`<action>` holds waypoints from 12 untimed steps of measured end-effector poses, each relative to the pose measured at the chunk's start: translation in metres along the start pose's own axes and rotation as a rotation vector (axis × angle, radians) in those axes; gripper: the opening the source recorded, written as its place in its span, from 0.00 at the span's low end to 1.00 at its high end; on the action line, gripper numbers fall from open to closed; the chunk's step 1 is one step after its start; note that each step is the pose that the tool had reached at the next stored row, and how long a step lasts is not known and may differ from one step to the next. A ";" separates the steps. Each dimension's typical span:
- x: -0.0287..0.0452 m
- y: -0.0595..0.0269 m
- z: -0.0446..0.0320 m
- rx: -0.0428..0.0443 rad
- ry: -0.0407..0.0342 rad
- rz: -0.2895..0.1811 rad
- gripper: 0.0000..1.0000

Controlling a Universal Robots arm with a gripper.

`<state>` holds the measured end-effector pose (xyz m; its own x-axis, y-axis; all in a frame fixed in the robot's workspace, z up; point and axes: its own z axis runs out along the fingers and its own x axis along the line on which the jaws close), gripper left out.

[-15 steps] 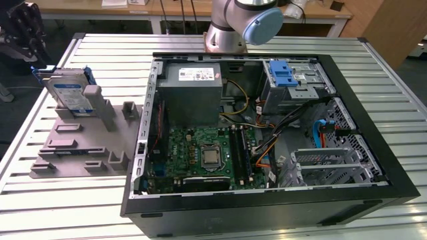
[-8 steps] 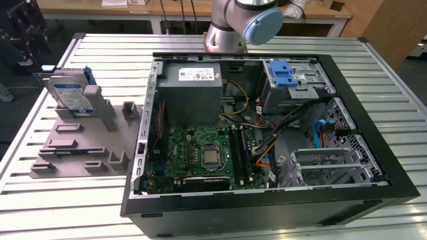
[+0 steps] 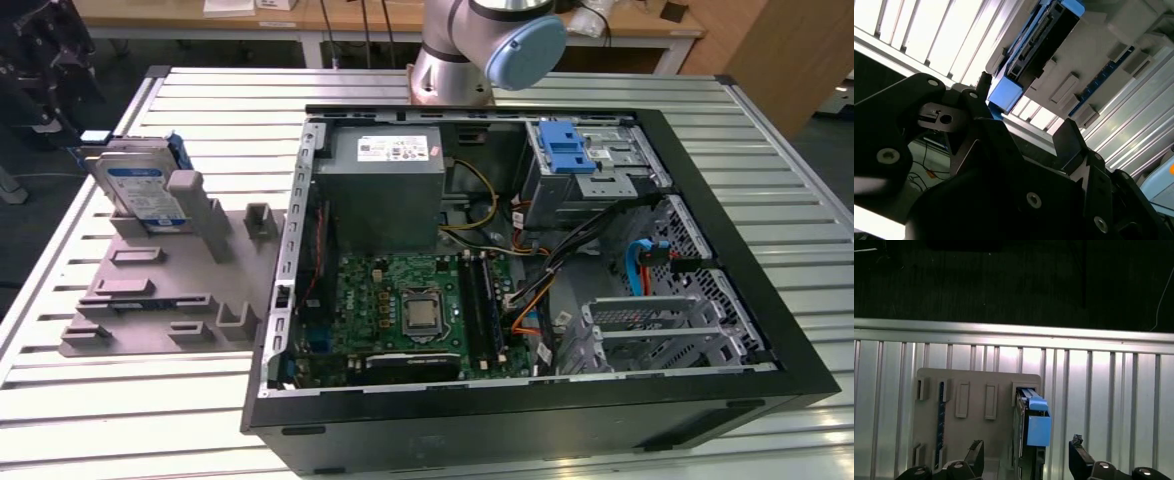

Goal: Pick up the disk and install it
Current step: 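Pick up the disk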

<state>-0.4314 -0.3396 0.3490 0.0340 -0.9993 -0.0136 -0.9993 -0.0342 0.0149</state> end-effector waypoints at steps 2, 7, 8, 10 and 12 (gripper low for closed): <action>0.0000 0.0000 0.0001 0.0000 0.0000 0.000 0.76; -0.0001 0.0009 0.0058 0.0004 -0.0002 0.009 0.76; -0.0001 0.0015 0.0075 0.0003 -0.0002 0.009 0.76; -0.0001 0.0029 0.0111 0.0003 -0.0002 0.010 0.76; -0.0001 0.0038 0.0147 0.0002 -0.0002 0.009 0.76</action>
<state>-0.4354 -0.3394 0.3343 0.0245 -0.9996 -0.0137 -0.9996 -0.0247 0.0148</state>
